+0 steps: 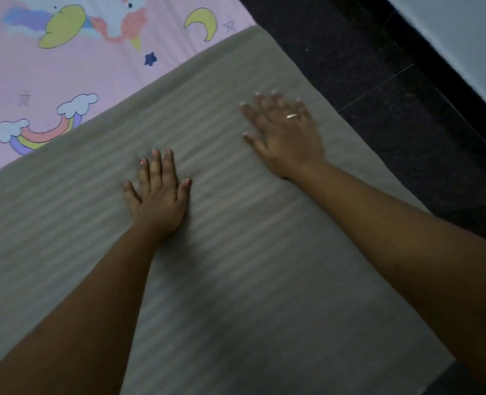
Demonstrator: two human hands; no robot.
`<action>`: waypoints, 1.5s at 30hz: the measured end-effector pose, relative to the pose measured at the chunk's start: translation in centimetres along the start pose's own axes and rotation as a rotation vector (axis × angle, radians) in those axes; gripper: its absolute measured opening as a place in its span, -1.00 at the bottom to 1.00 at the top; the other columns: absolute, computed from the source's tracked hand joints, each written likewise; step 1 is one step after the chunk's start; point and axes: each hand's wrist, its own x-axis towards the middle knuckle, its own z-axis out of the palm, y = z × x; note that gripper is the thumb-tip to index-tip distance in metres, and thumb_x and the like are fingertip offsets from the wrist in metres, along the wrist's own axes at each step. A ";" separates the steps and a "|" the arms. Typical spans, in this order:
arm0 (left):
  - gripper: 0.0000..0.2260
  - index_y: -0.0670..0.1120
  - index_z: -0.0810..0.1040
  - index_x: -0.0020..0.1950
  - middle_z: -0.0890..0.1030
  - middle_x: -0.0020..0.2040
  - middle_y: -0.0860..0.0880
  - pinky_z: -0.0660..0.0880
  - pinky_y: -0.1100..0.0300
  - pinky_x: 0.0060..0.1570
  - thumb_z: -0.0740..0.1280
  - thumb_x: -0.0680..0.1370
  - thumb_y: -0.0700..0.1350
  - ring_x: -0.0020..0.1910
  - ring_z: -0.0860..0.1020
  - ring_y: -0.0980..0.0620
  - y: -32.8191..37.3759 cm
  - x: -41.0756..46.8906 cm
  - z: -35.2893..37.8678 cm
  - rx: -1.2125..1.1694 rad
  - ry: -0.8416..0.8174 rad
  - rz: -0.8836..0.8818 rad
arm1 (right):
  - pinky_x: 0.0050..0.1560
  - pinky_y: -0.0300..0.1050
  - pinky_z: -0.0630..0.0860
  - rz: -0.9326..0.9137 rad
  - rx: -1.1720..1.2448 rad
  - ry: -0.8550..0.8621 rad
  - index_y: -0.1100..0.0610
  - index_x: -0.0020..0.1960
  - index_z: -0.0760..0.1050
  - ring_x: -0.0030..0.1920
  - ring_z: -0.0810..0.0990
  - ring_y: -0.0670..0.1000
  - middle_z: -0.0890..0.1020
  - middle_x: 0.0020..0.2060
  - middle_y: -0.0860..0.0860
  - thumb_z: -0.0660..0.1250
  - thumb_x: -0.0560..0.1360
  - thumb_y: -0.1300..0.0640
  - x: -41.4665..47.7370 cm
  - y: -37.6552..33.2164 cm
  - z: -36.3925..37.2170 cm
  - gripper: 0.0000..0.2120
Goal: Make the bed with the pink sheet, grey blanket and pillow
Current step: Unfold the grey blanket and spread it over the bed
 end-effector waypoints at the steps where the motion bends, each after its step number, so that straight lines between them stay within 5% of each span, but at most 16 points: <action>1: -0.46 0.10 -0.27 0.53 -0.26 0.55 0.05 -0.32 -0.17 0.40 -0.10 0.63 0.17 0.51 -0.28 0.04 0.1 -0.1 -0.2 0.011 -0.005 -0.003 | 0.46 0.11 -0.02 0.098 0.003 0.019 -0.13 0.53 0.07 0.52 0.10 0.08 0.14 0.53 -0.01 -0.02 0.60 -0.19 -1.0 1.8 -0.2 -0.49; 8: -0.40 -0.04 -0.22 0.55 -0.24 0.55 -0.07 -0.23 -0.27 0.40 -0.05 0.62 0.17 0.51 -0.26 -0.18 6.5 -1.4 -0.3 -0.066 0.004 -0.156 | 0.39 0.17 0.18 0.466 0.038 0.075 -0.05 0.53 0.13 0.42 0.28 0.21 0.23 0.49 0.10 -0.05 0.62 -0.10 -8.1 3.2 -0.5 -0.52; 14: -0.36 -0.06 -0.20 0.55 -0.21 0.56 -0.06 -0.21 -0.26 0.40 -0.02 0.60 0.19 0.51 -0.24 -0.21 16.1 -7.3 4.1 0.020 -0.017 0.260 | 0.22 0.09 0.36 0.610 0.175 0.023 -0.11 0.51 0.15 0.25 0.45 0.21 0.40 0.39 0.10 -0.06 0.64 -0.11 -15.6 7.0 -1.9 -0.55; 18: -0.36 -0.01 -0.25 0.54 -0.26 0.55 -0.03 -0.25 -0.24 0.40 -0.04 0.60 0.21 0.50 -0.29 -0.21 20.4 -11.8 6.7 0.054 -0.032 0.441 | 0.12 0.04 0.40 0.957 0.304 -0.120 0.19 0.24 0.51 0.15 0.53 0.26 0.58 0.15 0.24 -0.11 0.65 -0.13 -22.2 11.4 -2.9 -0.44; 23: -0.43 0.05 -0.25 0.54 -0.27 0.55 0.02 -0.37 -0.22 0.36 -0.09 0.62 0.19 0.49 -0.34 -0.14 23.5 -15.4 9.0 0.087 -0.079 0.601 | -0.03 0.01 0.44 1.113 0.227 -0.216 0.23 0.10 0.56 0.04 0.56 0.27 0.60 0.04 0.29 -0.06 0.63 -0.14 -30.3 14.5 -2.9 -0.44; 27: -0.48 0.03 -0.10 0.56 -0.13 0.57 0.03 -0.32 -0.17 0.43 -0.03 0.64 0.11 0.53 -0.23 -0.08 25.2 -15.5 9.7 0.034 -0.118 0.718 | 0.01 -0.02 0.43 1.035 0.305 0.257 0.21 0.17 0.55 0.05 0.57 0.21 0.63 0.04 0.22 0.03 0.65 -0.03 -29.0 12.7 -4.5 -0.58; 29: -0.54 -0.07 0.18 0.52 0.18 0.53 -0.04 -0.02 -0.14 0.48 0.07 0.61 -0.04 0.52 0.08 -0.04 25.2 -15.2 9.0 -0.305 -0.214 0.845 | 0.12 -0.03 0.44 0.895 0.404 0.355 0.15 0.25 0.52 0.10 0.57 0.12 0.63 0.08 0.13 0.05 0.63 0.00 -26.4 10.2 -4.7 -0.62; 31: -0.58 -0.18 0.39 0.39 0.44 0.37 -0.12 0.29 -0.05 0.37 0.10 0.53 -0.19 0.37 0.38 -0.01 24.2 -15.4 8.0 -0.734 -0.163 0.762 | 0.26 0.01 0.39 0.762 0.441 0.308 0.11 0.33 0.46 0.22 0.51 0.08 0.58 0.20 0.10 0.03 0.61 -0.02 -25.1 7.3 -3.8 -0.59; 34: -0.59 -0.18 0.45 0.32 0.52 0.27 -0.09 0.39 0.01 0.30 0.11 0.49 -0.27 0.27 0.46 0.02 20.0 -15.6 6.8 -0.860 0.126 0.501 | 0.45 0.11 0.08 0.640 0.217 0.116 0.02 0.50 0.21 0.47 0.22 0.10 0.29 0.47 0.04 -0.01 0.62 -0.09 -25.9 5.5 -1.7 -0.52; 40: -0.63 -0.09 0.45 0.33 0.41 0.25 0.12 0.30 0.02 0.38 0.16 0.53 -0.21 0.31 0.35 0.15 8.2 -16.4 3.7 -0.753 0.297 0.338 | 0.47 0.26 -0.10 1.114 0.035 -0.129 0.10 0.49 0.24 0.51 0.09 0.14 0.20 0.51 0.10 -0.11 0.63 -0.11 -28.6 10.9 -3.1 -0.47; 45: -0.60 -0.12 0.40 0.37 0.36 0.41 -0.09 0.15 0.08 0.44 0.22 0.54 -0.33 0.44 0.25 -0.06 -3.7 -17.4 0.5 -0.667 0.501 0.065 | 0.45 0.25 -0.07 0.633 0.038 0.063 0.16 0.49 0.22 0.51 0.10 0.19 0.19 0.50 0.17 -0.07 0.57 -0.08 -22.5 1.8 -4.0 -0.43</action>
